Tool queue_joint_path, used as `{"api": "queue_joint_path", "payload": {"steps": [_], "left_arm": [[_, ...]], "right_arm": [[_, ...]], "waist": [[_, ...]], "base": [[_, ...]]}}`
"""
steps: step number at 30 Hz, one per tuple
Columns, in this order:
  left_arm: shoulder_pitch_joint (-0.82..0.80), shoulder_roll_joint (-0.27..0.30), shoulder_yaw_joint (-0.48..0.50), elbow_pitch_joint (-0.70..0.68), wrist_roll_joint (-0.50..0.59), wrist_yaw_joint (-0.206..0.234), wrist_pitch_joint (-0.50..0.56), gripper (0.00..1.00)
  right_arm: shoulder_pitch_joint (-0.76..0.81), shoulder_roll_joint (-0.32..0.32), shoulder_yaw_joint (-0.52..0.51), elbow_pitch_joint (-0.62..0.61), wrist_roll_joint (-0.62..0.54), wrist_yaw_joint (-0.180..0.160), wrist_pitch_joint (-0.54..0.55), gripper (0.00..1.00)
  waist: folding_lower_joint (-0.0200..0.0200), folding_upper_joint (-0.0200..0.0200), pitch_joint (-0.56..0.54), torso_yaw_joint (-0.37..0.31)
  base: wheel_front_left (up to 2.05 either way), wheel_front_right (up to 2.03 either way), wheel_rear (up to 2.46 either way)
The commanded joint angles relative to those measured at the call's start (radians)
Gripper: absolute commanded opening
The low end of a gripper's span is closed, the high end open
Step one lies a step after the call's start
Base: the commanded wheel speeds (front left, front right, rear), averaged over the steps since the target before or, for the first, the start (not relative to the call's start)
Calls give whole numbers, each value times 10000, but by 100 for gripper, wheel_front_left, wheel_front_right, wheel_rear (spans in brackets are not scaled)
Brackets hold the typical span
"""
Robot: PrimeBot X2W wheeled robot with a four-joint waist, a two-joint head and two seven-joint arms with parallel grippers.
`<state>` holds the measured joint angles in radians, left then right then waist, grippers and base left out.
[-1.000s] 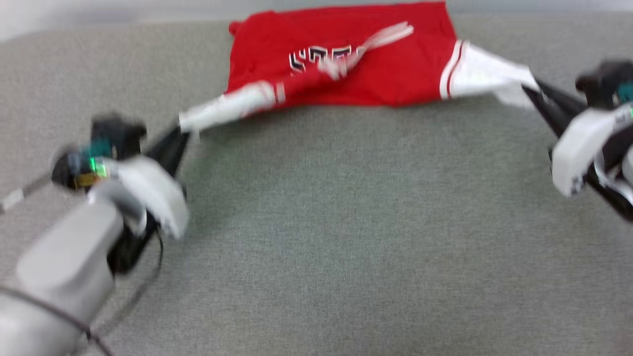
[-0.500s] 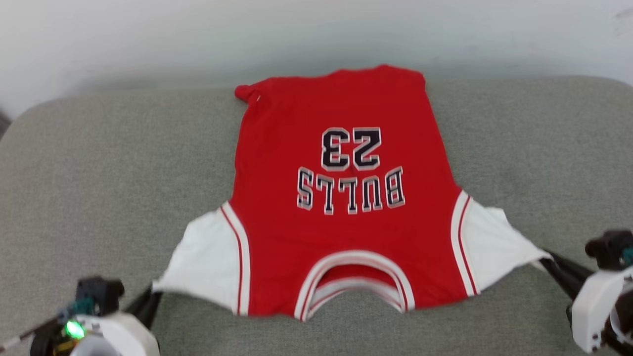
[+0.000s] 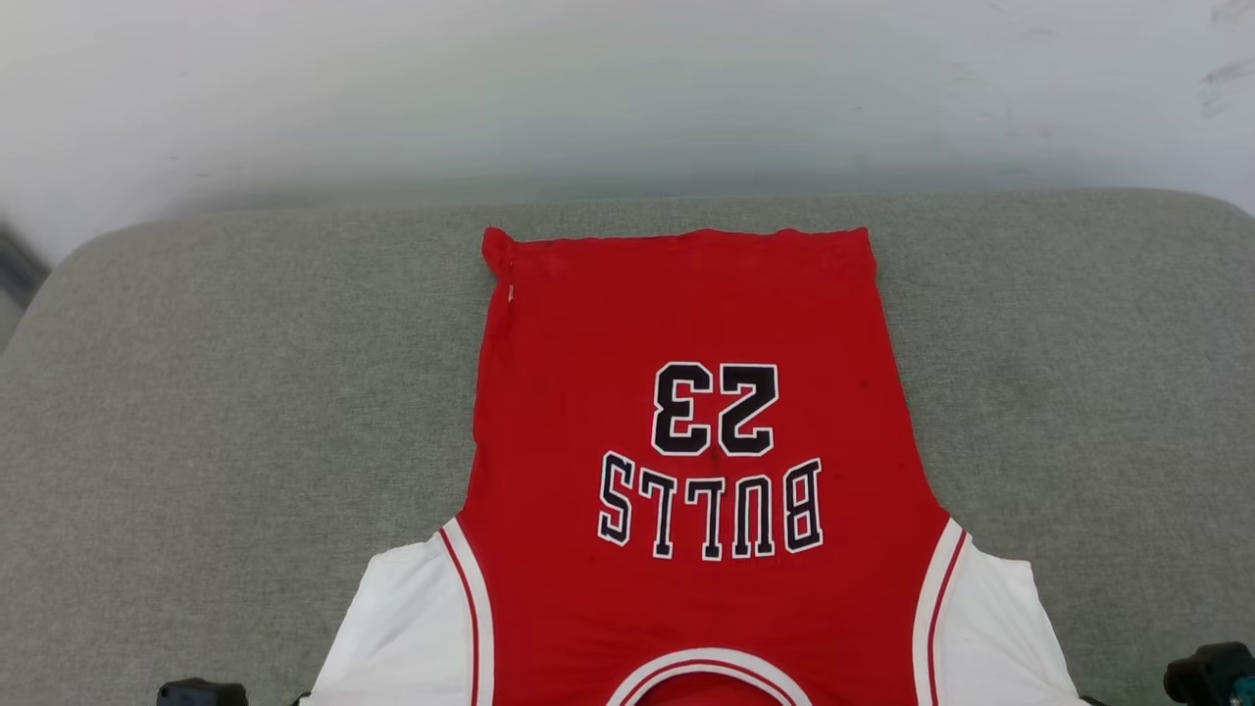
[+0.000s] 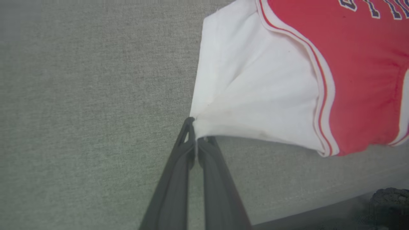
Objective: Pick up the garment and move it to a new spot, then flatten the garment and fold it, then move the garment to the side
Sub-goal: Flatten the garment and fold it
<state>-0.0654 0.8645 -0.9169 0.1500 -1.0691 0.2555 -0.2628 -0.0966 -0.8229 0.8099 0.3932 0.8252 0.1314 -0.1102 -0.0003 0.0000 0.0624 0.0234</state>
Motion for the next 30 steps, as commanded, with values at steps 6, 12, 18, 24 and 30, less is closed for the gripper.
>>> {"api": "queue_joint_path", "payload": {"steps": [6, 12, 18, 24, 30], "left_arm": [[-245, -335, 491, -316, 317, 144, -26, 0], [-199, -602, 1081, -930, 881, 286, -26, 0], [-370, -872, 1681, -1952, 1823, 618, -27, 0], [-709, -1176, 2057, -2576, 2378, 647, -27, 0], [-1019, -1615, 2505, -3063, 2953, 670, -28, 0]], "right_arm": [[214, 132, -1360, -765, -529, -12, 913, 100], [-290, -97, -3618, -2168, -1167, -11, 1283, 100], [-1950, 31, -6369, -4274, -2183, -11, 2632, 100], [-4546, 493, -6647, -4448, -1911, -11, 4622, 100], [-7570, 1052, -5829, -2724, -1486, -11, 8019, 100]], "waist": [[3, 0, 33, 17], [3, 0, 230, 101], [3, 0, 1140, 597], [3, 0, 2363, 1165], [3, 0, 3634, 1641]], "base": [[0, 0, 0], [0, 0, 0], [0, 0, 0], [0, 0, 0], [0, 0, 0]]}}
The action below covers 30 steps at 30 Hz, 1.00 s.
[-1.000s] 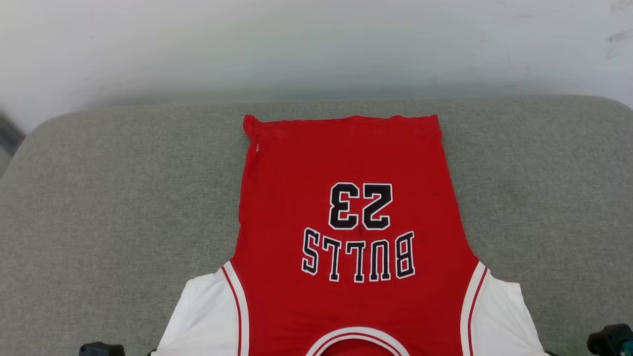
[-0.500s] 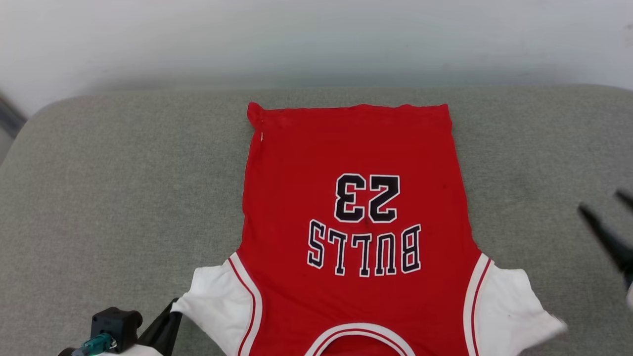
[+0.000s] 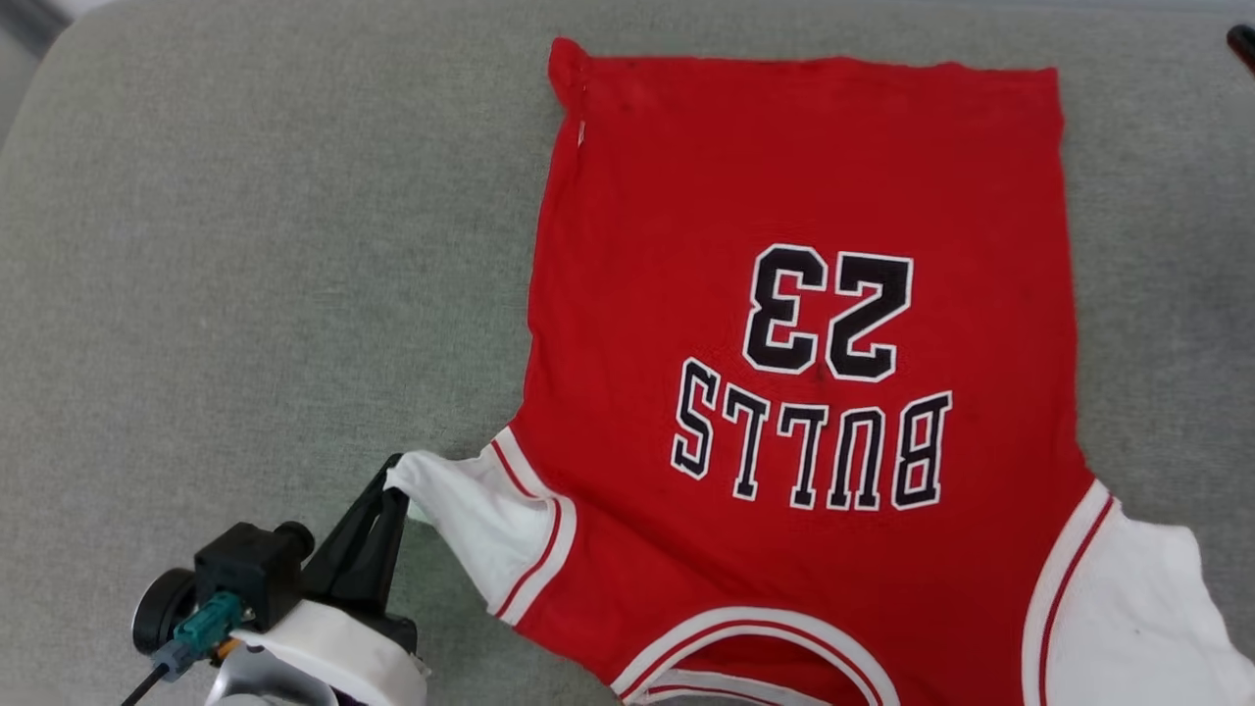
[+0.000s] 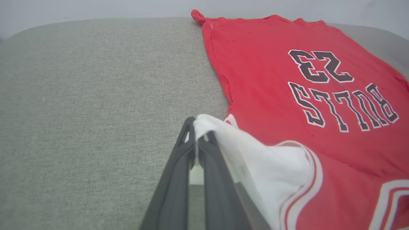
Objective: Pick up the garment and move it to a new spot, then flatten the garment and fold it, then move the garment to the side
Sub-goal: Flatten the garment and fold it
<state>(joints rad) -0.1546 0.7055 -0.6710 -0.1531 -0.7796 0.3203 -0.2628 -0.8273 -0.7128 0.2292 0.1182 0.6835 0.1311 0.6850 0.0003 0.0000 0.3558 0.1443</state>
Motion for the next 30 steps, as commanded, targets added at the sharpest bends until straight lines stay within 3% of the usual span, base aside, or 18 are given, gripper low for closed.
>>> {"api": "queue_joint_path", "payload": {"steps": [1, 7, 9, 14, 19, 20, 21, 22, 26, 30], "left_arm": [[-189, -118, 124, -72, 164, 16, -28, 0], [-585, -622, 412, -403, 916, -209, -28, 0], [-957, -824, 422, -541, 1345, -396, -26, 0], [-1203, -1105, 426, -659, 1637, -546, -28, 0], [-1145, -1281, 531, -609, 1847, -485, -28, 0], [-1108, -1354, 572, -664, 1862, -499, -28, 0], [-1108, -1354, 572, -664, 1862, -499, -28, 0], [-1015, -1357, 614, -658, 1930, -538, -28, 0], [-929, -1397, 746, -603, 1970, -576, -28, 0], [-682, -1433, 925, -600, 2007, -540, -28, 0]], "right_arm": [[-712, -37, 186, 328, -124, -5, 532, 100], [-3546, 136, 991, 2433, -418, -5, 4407, 100], [-4613, 438, 1288, 3036, -1265, -5, 5925, 100], [-4666, 698, 1295, 3446, -1746, -5, 6432, 100], [-3467, 860, 1507, 3730, -1591, -4, 6439, 100], [-3271, 882, 1433, 3769, -1471, -4, 6384, 70], [-3271, 882, 1433, 3769, -1471, -4, 6384, 70], [-3069, 799, 1541, 3710, -1463, -2, 6327, 0], [-3260, 622, 1378, 3557, -1407, -4, 5861, 0], [-3481, 863, 1149, 3462, -1109, -4, 5090, 0]], "waist": [[-3, 0, 878, 510], [-3, 0, 2174, 1149], [-3, 0, 2896, 1491], [-3, 0, 3371, 1812], [-3, 0, 3431, 1906], [-3, 0, 3416, 1898], [-3, 0, 3416, 1898], [-3, 0, 3332, 1857], [-3, 0, 3045, 1762], [-3, 0, 2325, 1520]], "base": [[0, 0, 0], [0, 0, 0], [0, 0, 0], [0, 0, 0], [0, 0, 0], [0, 0, 0], [0, 0, 0], [0, 0, 0], [0, 0, 0], [0, 0, 0]]}}
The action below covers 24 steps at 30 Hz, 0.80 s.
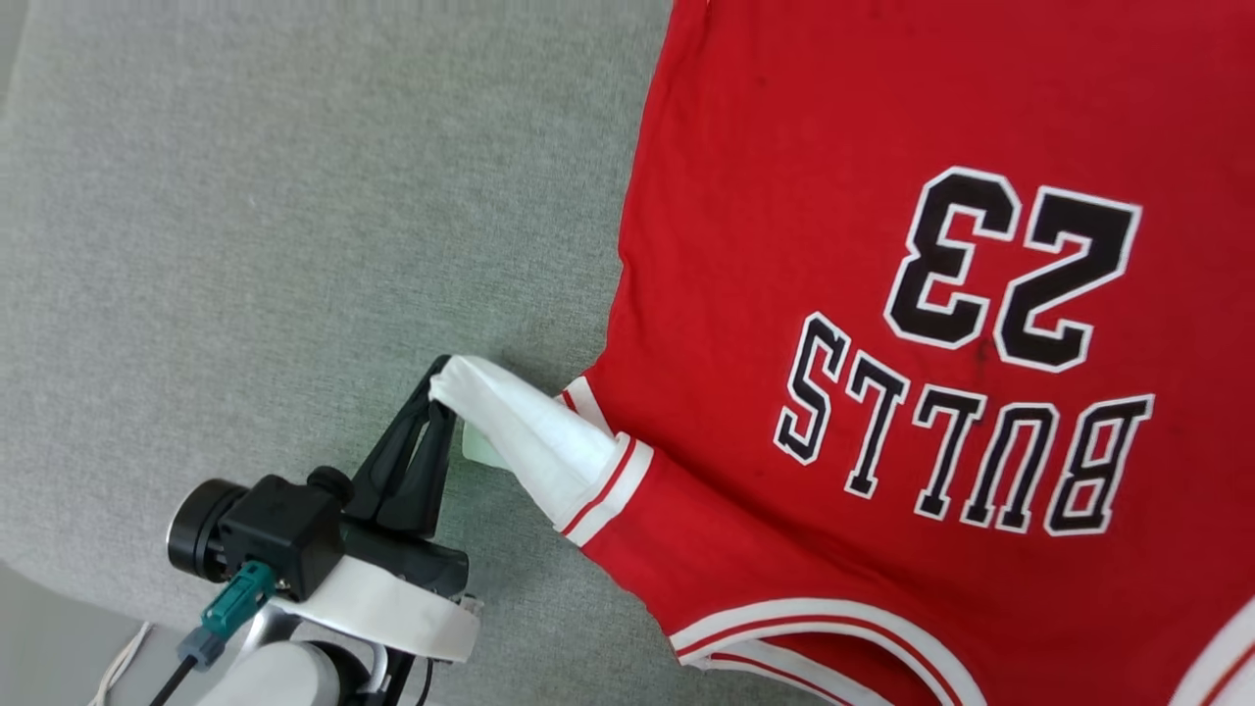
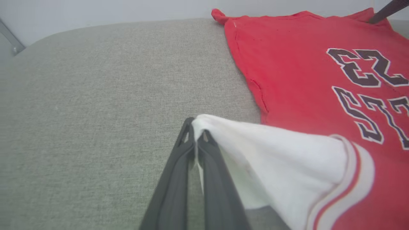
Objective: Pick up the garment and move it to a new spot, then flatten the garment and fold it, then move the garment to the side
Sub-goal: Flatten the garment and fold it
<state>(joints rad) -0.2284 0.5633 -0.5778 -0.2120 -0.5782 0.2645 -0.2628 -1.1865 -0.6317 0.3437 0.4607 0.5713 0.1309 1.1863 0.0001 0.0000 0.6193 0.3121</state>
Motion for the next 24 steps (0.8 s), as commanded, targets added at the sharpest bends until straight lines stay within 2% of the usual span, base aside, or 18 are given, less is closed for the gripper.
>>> {"api": "queue_joint_path", "payload": {"steps": [1, 3, 8, 16, 24], "left_arm": [[135, -6, 34, -8, -23, 20, -28, 0], [321, 79, 111, 18, -36, 96, -28, 0], [888, 362, 278, -73, -150, 337, 25, 0], [1863, 843, 559, -382, -422, 809, 221, 0], [2621, 1128, 740, -366, -685, 1027, 243, 0]], "right_arm": [[163, -7, 87, -16, 99, -4, -117, 0], [381, -191, 324, -111, 345, -4, -346, 0], [1217, -1126, 1399, -974, 1210, -4, -744, 0], [3107, -3085, 2440, -3174, 2641, -4, -1521, 0], [5502, -4638, 2896, -4742, 3420, -4, -2137, 0]], "waist": [[-1, 0, -546, -217], [-1, 0, -1000, -389], [-1, 0, -2021, -828], [-1, 0, -3093, -1665], [-1, 0, -3773, -2430]], "base": [[0, 0, 0], [0, 0, 0], [0, 0, 0], [0, 0, 0], [0, 0, 0]]}}
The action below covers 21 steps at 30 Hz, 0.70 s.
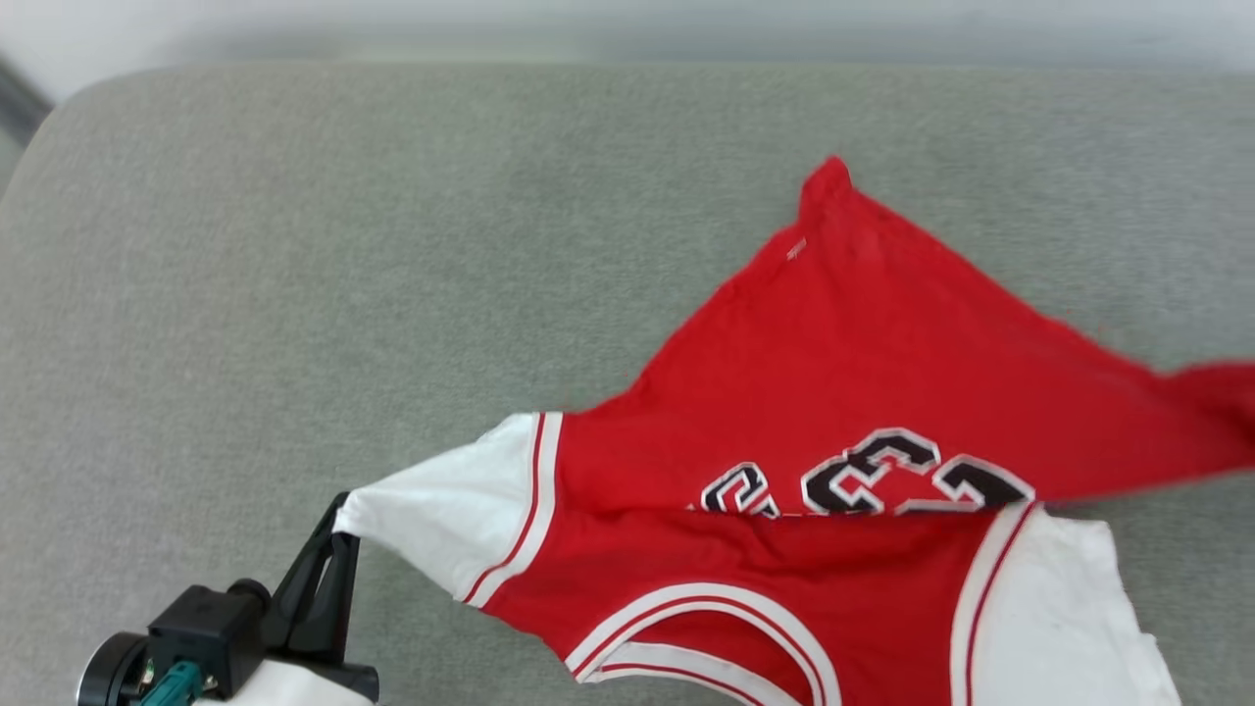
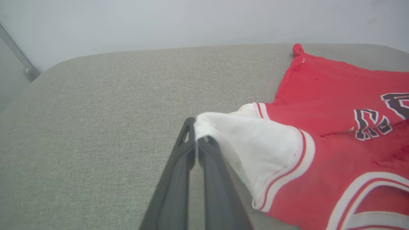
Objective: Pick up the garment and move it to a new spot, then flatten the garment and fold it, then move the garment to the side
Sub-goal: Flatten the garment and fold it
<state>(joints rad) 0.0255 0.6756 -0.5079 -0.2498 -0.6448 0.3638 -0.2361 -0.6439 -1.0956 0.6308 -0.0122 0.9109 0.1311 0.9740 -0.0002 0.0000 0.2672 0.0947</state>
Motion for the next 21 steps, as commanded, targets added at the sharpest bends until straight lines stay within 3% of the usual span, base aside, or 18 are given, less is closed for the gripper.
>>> {"api": "queue_joint_path", "payload": {"steps": [1, 9, 16, 21], "left_arm": [[147, 37, 24, 32, -16, 29, -12, 0], [513, 143, 108, 100, -146, 128, -38, 0], [427, 114, -2, 180, -90, 58, -45, 0], [259, 114, -69, 274, -36, 6, 8, 0]], "right_arm": [[443, -166, -40, -99, 133, -6, -117, 0], [3838, -649, -785, -83, 773, -6, -1320, 0], [6377, 422, -1200, 362, 544, -6, -1996, 0], [7012, 1329, -1586, 510, 69, -7, -2208, 0]], "waist": [[2, 0, -312, -322], [2, 0, -578, -695], [2, 0, -522, -710], [2, 0, -443, -641]], "base": [[0, 0, 0], [0, 0, 0], [0, 0, 0], [0, 0, 0]]}}
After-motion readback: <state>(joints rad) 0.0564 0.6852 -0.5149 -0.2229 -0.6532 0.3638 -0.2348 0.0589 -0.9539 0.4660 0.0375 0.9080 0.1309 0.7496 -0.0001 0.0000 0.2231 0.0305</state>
